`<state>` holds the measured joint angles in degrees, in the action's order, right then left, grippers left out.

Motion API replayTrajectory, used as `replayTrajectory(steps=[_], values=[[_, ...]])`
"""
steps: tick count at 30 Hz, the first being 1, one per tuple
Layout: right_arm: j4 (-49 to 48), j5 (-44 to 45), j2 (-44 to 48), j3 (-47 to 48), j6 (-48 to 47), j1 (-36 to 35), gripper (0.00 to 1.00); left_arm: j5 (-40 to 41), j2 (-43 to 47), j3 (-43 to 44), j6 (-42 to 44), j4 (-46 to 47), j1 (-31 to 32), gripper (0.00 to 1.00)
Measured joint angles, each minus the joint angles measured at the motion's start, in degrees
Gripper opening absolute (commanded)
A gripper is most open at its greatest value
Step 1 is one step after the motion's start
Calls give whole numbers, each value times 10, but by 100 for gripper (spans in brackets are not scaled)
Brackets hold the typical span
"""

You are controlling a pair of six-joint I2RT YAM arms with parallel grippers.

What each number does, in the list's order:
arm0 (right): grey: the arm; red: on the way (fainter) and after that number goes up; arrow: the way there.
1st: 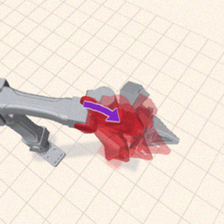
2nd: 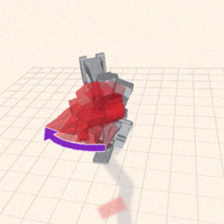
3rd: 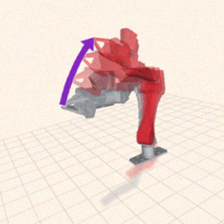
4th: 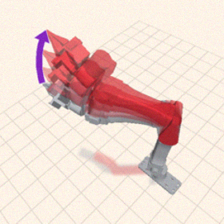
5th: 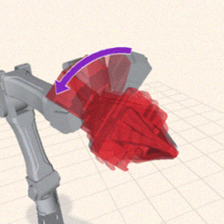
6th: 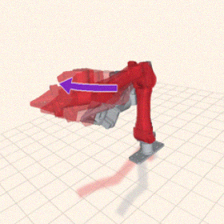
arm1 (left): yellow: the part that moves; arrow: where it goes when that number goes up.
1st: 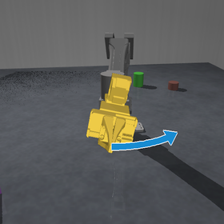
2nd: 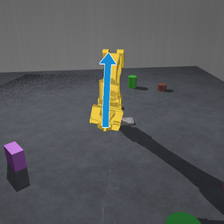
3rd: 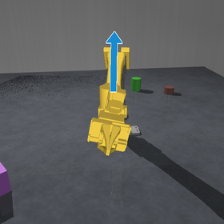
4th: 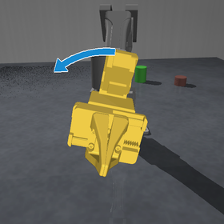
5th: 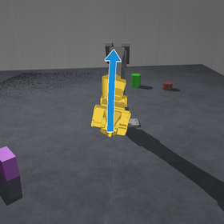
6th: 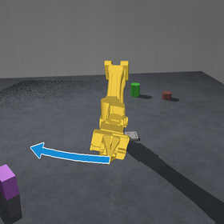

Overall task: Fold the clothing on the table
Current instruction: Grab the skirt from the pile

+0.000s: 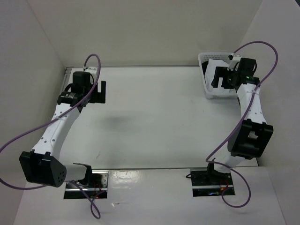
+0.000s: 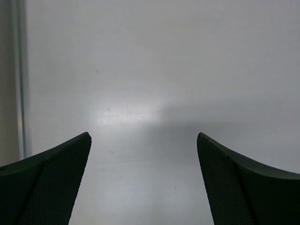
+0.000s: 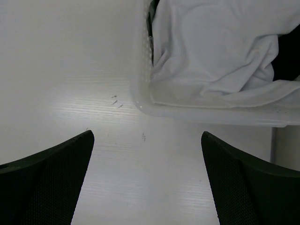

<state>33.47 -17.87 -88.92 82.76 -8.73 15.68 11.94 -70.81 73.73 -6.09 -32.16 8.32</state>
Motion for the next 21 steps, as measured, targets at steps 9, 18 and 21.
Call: replayTrajectory(steps=[9,18,21], values=[[-5,84,-154,123,-4,-16,98,-54,33,-78,3,-19,-23,99],[-15,160,-313,198,-15,-34,95,-79,52,-85,13,6,-22,99],[-19,172,-333,198,-17,-36,95,-83,51,-93,14,12,-22,99]])
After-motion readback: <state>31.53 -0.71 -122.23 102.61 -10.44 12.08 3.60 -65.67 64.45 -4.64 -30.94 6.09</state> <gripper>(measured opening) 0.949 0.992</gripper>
